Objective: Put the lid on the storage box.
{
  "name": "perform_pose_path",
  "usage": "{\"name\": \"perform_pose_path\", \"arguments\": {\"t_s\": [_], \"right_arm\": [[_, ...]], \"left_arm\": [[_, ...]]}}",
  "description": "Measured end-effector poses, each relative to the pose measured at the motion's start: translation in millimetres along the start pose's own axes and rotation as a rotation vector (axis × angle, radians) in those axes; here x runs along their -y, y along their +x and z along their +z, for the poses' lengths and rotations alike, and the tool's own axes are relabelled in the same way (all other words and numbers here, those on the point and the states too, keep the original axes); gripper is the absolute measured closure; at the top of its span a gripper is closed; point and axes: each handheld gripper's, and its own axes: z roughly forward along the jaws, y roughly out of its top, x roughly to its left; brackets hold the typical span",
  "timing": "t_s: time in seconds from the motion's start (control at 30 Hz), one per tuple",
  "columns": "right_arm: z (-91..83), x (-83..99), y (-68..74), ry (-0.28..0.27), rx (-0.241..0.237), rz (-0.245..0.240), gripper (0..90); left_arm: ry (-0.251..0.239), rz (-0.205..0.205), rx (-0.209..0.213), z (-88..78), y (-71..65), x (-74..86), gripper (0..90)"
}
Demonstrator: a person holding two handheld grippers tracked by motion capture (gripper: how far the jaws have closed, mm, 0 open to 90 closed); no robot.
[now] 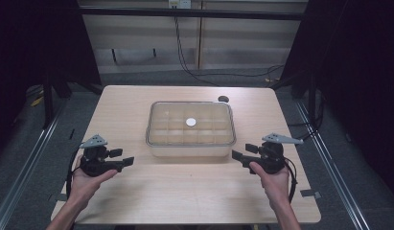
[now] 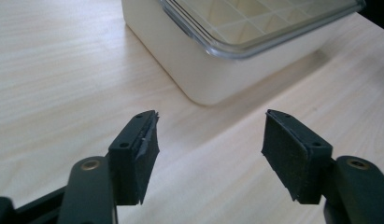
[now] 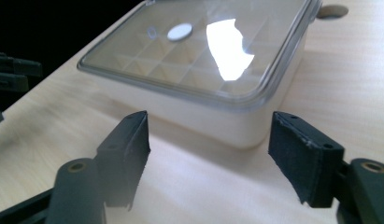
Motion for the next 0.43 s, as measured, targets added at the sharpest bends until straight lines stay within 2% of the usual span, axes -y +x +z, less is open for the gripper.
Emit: {"name": "perform_pose_path", "arguments": {"t_s": [0.03, 0.13, 0.17, 0.27, 0.33, 0.37, 0.43], "right_arm": [[0.0, 0.0, 0.0, 0.0, 0.0, 0.0, 28.4], [-10.0, 17.0, 3.0, 0.008, 0.005, 0.017, 26.1], [-12.7, 21.2, 3.7, 0.011, 0.008, 0.021, 26.0], [-17.5, 30.6, 2.9, 0.01, 0.019, 0.024, 24.9], [-22.7, 44.6, 1.6, 0.006, 0.03, 0.037, 23.4], [-22.7, 44.6, 1.6, 0.006, 0.03, 0.037, 23.4], [-24.7, 50.1, -1.7, 0.013, 0.031, 0.055, 22.0]], "left_arm": [[0.0, 0.0, 0.0, 0.0, 0.0, 0.0, 34.8], [0.014, -0.005, 0.011, -3.6, -5.6, 14.1, 33.7], [0.014, -0.005, 0.011, -3.6, -5.6, 14.1, 33.4], [0.032, -0.025, 0.018, -5.3, -8.1, 27.3, 33.1], [0.042, -0.019, 0.003, -7.6, -11.6, 37.5, 33.2], [0.042, -0.019, 0.003, -7.6, -11.6, 37.5, 33.2], [0.028, -0.051, 0.011, -10.9, -14.2, 43.1, 33.2]]}}
